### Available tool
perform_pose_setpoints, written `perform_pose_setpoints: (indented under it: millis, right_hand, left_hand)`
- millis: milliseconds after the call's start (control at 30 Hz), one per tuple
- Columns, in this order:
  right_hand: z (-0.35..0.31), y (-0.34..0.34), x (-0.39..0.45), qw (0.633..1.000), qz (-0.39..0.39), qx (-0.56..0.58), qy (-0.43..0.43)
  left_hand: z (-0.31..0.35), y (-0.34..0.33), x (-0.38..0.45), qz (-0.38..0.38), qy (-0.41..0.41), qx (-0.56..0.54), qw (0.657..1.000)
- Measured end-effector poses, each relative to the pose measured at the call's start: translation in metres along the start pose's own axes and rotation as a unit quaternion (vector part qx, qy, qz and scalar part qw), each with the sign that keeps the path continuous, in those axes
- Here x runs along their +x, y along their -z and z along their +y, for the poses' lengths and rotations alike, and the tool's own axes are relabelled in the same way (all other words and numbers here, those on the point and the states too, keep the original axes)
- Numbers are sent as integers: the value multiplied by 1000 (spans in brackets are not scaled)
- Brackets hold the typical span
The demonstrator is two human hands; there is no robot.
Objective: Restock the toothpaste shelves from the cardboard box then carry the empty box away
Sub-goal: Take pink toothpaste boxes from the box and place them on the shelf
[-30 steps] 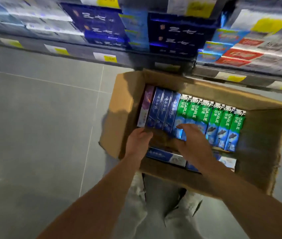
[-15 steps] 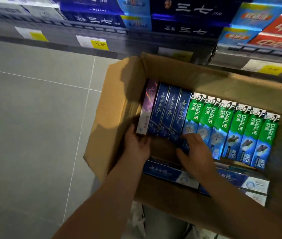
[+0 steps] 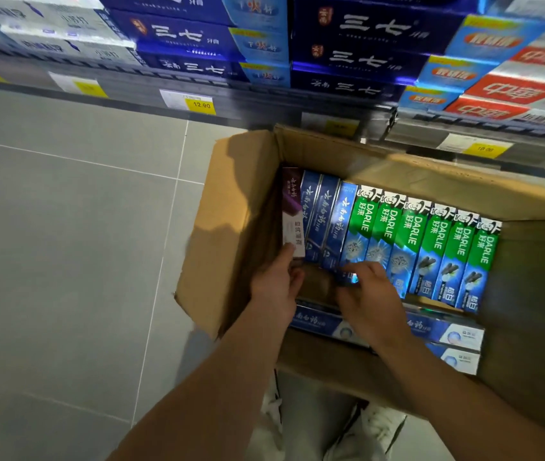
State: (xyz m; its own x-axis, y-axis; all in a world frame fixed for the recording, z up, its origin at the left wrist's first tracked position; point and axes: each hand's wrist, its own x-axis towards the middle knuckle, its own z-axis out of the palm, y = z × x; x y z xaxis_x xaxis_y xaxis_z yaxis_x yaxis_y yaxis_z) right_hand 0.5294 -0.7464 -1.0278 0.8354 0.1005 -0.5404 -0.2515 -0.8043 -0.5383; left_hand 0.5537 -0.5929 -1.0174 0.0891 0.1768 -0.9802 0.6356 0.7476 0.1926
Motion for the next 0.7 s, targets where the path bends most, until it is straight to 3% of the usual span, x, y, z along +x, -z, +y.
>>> perform_pose_setpoints:
  millis: [167, 333, 467, 600, 700]
  right_hand:
    - [-43, 55, -43, 998, 30, 47, -38]
    - [-113, 127, -94, 974, 111, 169, -106]
    - [-169, 181, -144, 944, 111, 253, -181]
    - [-216, 215, -198, 878, 137, 388, -244]
    - [-245, 228, -244, 805, 159, 507, -263]
  left_hand:
    - [16, 23, -80, -59, -72, 161, 983]
    - [39, 49, -194, -158, -114, 289, 937]
    - [53, 73, -275, -198, -170, 366, 893]
    - [64, 98, -348, -191, -252, 436, 843]
    - [70, 120, -393, -186, -305, 452, 817]
